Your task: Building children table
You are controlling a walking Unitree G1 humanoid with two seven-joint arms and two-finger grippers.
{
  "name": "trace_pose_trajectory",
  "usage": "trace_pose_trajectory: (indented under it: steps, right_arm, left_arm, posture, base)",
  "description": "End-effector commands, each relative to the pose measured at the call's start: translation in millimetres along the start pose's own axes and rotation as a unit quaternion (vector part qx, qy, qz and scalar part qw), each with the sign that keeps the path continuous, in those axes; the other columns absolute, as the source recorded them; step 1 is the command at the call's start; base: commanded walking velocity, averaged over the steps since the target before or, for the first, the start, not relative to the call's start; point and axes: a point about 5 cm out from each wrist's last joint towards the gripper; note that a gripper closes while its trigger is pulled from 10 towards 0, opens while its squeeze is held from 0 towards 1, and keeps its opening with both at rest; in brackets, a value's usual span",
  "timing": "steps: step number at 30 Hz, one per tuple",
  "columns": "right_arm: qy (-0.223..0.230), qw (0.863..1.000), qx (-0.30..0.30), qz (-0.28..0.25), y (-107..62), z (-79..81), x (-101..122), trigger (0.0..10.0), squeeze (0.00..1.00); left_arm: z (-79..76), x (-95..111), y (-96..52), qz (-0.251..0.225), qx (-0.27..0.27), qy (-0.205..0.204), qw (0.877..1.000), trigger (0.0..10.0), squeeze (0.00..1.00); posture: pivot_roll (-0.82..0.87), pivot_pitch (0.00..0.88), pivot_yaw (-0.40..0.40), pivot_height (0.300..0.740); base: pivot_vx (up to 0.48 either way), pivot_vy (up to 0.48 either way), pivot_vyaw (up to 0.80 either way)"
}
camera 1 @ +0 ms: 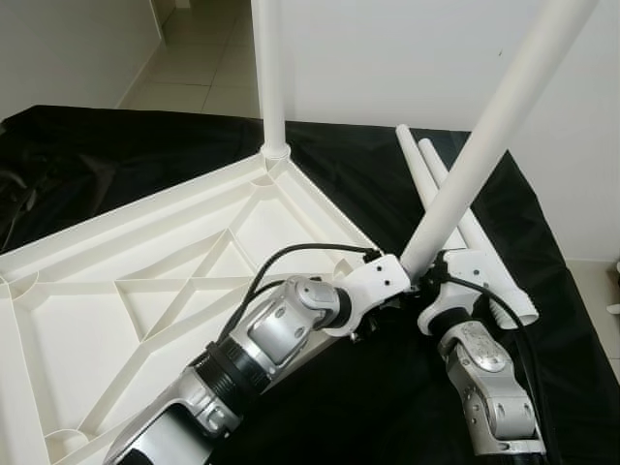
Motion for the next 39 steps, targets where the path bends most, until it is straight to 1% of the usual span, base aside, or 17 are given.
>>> trace_pose_trajectory:
  steps: [1, 3, 4, 5, 6, 7, 11, 12, 15, 18, 23, 30, 31, 34, 35, 38, 39]
  right_arm:
    - [0.038, 0.999, 0.037, -0.008, 3.5, 18.9, 1.1, 10.0, 0.00]
    - [0.037, 0.999, 0.035, -0.009, 3.8, 18.5, 1.4, 10.0, 0.00]
    - [0.037, 0.999, 0.031, -0.010, 4.1, 16.6, 1.9, 10.0, 0.00]
    - [0.036, 0.999, 0.026, -0.013, 4.3, 14.4, 2.7, 10.0, 0.00]
    - [0.036, 0.999, 0.026, -0.013, 4.3, 14.4, 2.7, 10.0, 0.00]
    - [0.036, 0.999, 0.023, -0.014, 4.4, 12.9, 3.0, 10.0, 0.00]
    - [0.036, 0.999, 0.017, -0.019, 5.0, 10.2, 4.8, 10.0, 0.00]
    - [0.041, 0.999, 0.012, -0.025, 5.5, 9.0, 5.9, 10.0, 0.00]
    - [0.045, 0.998, 0.020, -0.033, 5.2, 9.2, 6.6, 10.0, 0.00]
    - [0.038, 0.998, 0.030, -0.035, 2.4, 6.2, 4.1, 10.0, 0.00]
    - [0.040, 0.998, 0.028, -0.035, 2.0, 4.1, 3.9, 10.0, 0.00]
    - [0.041, 0.998, 0.028, -0.037, 2.3, 5.5, 4.8, 10.0, 0.00]
    - [0.041, 0.998, 0.028, -0.038, 2.2, 5.7, 4.8, 10.0, 0.00]
    - [0.041, 0.998, 0.028, -0.039, 2.0, 5.9, 4.5, 10.0, 0.00]
    - [0.041, 0.998, 0.028, -0.039, 1.9, 5.1, 3.7, 10.0, 0.00]
    - [0.041, 0.998, 0.027, -0.038, 2.0, 4.9, 3.5, 10.0, 0.00]
    - [0.042, 0.998, 0.027, -0.039, 2.7, 5.2, 3.7, 10.0, 0.00]
  left_arm:
    - [-7.7, -19.5, 3.6, 0.041, -0.031, -0.023, 0.998, 10.0, 0.00]
    - [-7.3, -22.4, 3.3, 0.049, -0.028, -0.025, 0.998, 10.0, 0.00]
    - [-6.5, -26.3, 1.8, 0.058, -0.023, -0.029, 0.998, 9.3, 0.00]
    - [-5.5, -29.1, -0.3, 0.064, -0.019, -0.030, 0.997, 6.3, 0.00]
    - [-5.5, -29.1, -0.3, 0.064, -0.019, -0.030, 0.997, 6.3, 0.00]
    - [-5.0, -30.8, -1.8, 0.067, -0.017, -0.029, 0.997, 10.0, 0.00]
    - [-4.3, -36.5, -10.0, 0.080, -0.016, -0.029, 0.996, 10.0, 0.00]
    - [-2.9, -37.3, -15.5, 0.077, -0.009, -0.033, 0.996, 10.0, 0.00]
    - [2.5, -35.4, -19.4, 0.061, 0.015, -0.036, 0.997, 10.0, 0.00]
    - [10.6, -35.8, -26.3, 0.048, 0.047, -0.063, 0.996, 10.0, 0.00]
    - [10.0, -35.5, -28.4, 0.045, 0.051, -0.058, 0.996, 10.0, 0.00]
    - [1.4, -34.1, -30.9, 0.038, 0.055, -0.062, 0.996, 10.0, 0.00]
    - [0.4, -32.8, -31.9, 0.031, 0.059, -0.059, 0.996, 5.3, 0.00]
    - [-0.1, -30.6, -33.7, 0.022, 0.066, -0.054, 0.996, 5.3, 0.00]
    - [0.0, -30.1, -35.1, 0.014, 0.071, -0.062, 0.995, 3.5, 0.00]
    - [0.0, -30.2, -35.4, 0.012, 0.072, -0.065, 0.995, 3.5, 0.00]
    - [-1.3, -28.9, -38.2, -0.007, 0.077, -0.071, 0.994, 0.0, 0.00]
  posture:
    - [-0.09, 0.054, 0.010, 0.740]
    - [-0.09, 0.052, 0.010, 0.740]
    - [-0.09, 0.052, 0.010, 0.740]
    - [-0.09, 0.051, 0.010, 0.740]
    - [-0.09, 0.051, 0.010, 0.740]
    - [-0.09, 0.050, 0.009, 0.740]
    - [-0.09, 0.050, 0.010, 0.740]
    - [-0.09, 0.049, 0.010, 0.740]
    - [-0.09, 0.050, 0.008, 0.740]
    - [-0.08, 0.055, 0.009, 0.740]
    - [-0.08, 0.064, 0.007, 0.740]
    - [-0.07, 0.079, 0.004, 0.740]
    - [-0.07, 0.081, 0.005, 0.740]
    - [-0.07, 0.082, 0.005, 0.740]
    - [-0.07, 0.083, 0.005, 0.740]
    - [-0.07, 0.083, 0.005, 0.740]
    - [-0.07, 0.089, 0.001, 0.740]
  base:
    - [0.000, 0.000, 0.00]
    - [0.000, 0.000, 0.00]
    - [0.000, 0.000, 0.00]
    - [0.000, 0.000, 0.00]
    - [0.000, 0.000, 0.00]
    - [0.000, 0.000, 0.00]
    - [0.000, 0.000, 0.00]
    - [0.000, 0.000, 0.00]
    - [0.000, 0.000, 0.00]
    - [0.000, 0.000, 0.00]
    - [0.000, 0.000, 0.00]
    - [0.000, 0.000, 0.00]
    - [0.000, 0.000, 0.00]
    - [0.000, 0.000, 0.00]
    - [0.000, 0.000, 0.00]
    - [0.000, 0.000, 0.00]
    - [0.000, 0.000, 0.00]
Point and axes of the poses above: a point about 5 cm out from each wrist's last joint towards the gripper, its own y axis pointing out of the wrist towards the gripper, its own x axis along the axis of the wrist's last joint, z = x × y, and after that the axes turned 6 degrees about y, right-handed
